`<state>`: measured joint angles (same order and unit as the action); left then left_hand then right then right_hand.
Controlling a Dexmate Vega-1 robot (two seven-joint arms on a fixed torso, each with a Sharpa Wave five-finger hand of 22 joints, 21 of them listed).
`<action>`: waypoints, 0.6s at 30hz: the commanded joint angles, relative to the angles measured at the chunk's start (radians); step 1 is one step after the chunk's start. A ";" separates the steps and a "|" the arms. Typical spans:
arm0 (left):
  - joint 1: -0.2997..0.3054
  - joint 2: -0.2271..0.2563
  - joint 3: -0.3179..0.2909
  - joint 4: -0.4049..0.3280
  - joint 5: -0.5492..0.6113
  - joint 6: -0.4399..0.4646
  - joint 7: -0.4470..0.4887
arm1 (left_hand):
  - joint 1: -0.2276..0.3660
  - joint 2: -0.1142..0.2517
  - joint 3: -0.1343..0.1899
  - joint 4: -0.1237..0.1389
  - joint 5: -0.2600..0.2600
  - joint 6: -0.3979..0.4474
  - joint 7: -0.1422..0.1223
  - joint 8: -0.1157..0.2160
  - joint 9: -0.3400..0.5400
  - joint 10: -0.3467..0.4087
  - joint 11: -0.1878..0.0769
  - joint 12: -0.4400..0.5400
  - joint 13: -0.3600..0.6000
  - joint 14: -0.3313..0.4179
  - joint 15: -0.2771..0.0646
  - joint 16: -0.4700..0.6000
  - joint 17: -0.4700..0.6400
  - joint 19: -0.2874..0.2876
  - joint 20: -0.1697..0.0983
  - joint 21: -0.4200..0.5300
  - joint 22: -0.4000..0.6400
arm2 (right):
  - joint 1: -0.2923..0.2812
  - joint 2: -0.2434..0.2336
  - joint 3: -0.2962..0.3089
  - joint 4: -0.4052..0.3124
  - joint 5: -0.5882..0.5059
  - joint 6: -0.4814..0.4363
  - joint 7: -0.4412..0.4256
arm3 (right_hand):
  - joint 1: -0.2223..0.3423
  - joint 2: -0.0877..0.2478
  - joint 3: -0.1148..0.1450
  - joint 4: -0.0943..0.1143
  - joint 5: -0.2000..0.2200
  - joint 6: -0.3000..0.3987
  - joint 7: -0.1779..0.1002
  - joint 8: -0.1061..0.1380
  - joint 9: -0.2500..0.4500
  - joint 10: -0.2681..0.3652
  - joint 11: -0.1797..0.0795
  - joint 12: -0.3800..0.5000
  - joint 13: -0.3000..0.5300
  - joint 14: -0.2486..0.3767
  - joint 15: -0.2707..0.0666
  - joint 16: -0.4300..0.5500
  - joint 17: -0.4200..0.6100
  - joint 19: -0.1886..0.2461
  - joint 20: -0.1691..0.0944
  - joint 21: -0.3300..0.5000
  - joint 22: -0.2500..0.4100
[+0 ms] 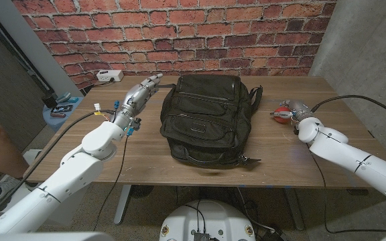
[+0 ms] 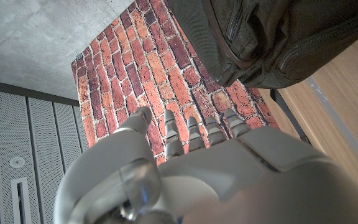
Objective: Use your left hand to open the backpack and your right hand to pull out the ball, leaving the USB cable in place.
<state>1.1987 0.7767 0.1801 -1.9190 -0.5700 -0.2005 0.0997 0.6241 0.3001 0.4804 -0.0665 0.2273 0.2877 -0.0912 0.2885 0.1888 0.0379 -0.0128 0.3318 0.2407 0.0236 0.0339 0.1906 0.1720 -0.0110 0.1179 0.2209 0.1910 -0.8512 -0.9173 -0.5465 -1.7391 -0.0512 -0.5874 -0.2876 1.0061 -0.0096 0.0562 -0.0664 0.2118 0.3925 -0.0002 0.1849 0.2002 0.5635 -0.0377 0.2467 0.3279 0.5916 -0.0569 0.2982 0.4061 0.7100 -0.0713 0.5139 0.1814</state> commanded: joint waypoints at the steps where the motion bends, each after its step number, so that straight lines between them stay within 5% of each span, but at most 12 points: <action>1: 0.002 -0.002 0.004 0.000 0.000 -0.003 0.000 | -0.131 -0.126 0.010 -0.002 0.006 0.015 -0.001 0.004 0.002 0.009 0.002 -0.004 -0.002 0.007 0.005 0.001 0.003 -0.004 0.002 0.000 -0.001 | -0.003 -0.012 0.010 -0.018 0.002 -0.008 0.010 | -0.025 -0.005 -0.011 0.005 0.005 -0.013 0.005 -0.001 0.000 -0.013 0.007 -0.008 0.004 -0.012 -0.091 -0.007 0.000 -0.008 -0.048 -0.005 -0.001; 18: 0.011 -0.004 0.002 -0.002 -0.002 -0.011 0.002 | -0.134 -0.125 0.020 -0.005 0.007 0.031 -0.006 0.000 0.003 0.012 0.000 -0.010 -0.008 0.011 0.005 0.001 0.003 -0.005 0.002 -0.001 -0.002 | -0.001 -0.022 0.010 -0.036 0.001 -0.023 0.023 | -0.056 -0.015 -0.025 0.013 0.015 -0.037 0.013 -0.001 -0.001 -0.031 0.019 -0.014 0.007 -0.035 -0.078 -0.020 -0.005 -0.028 -0.030 -0.018 -0.001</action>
<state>1.2042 0.7749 0.1831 -1.9199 -0.5705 -0.2047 0.1004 0.6240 0.3002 0.4899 -0.0705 0.2273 0.3100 -0.0956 0.2886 0.1887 0.0449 -0.0126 0.3240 0.2319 0.0325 0.0358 0.1906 0.1722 -0.0109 0.1179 0.2209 0.1859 -0.8534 -0.9328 -0.5380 -1.7636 -0.0513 -0.6007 -0.2733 0.9579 -0.0206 0.0385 -0.0508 0.2195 0.3607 0.0102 0.1850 0.2002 0.5352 -0.0202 0.2338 0.3322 0.5622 -0.0506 0.2809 0.3986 0.6895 -0.0666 0.4986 0.1766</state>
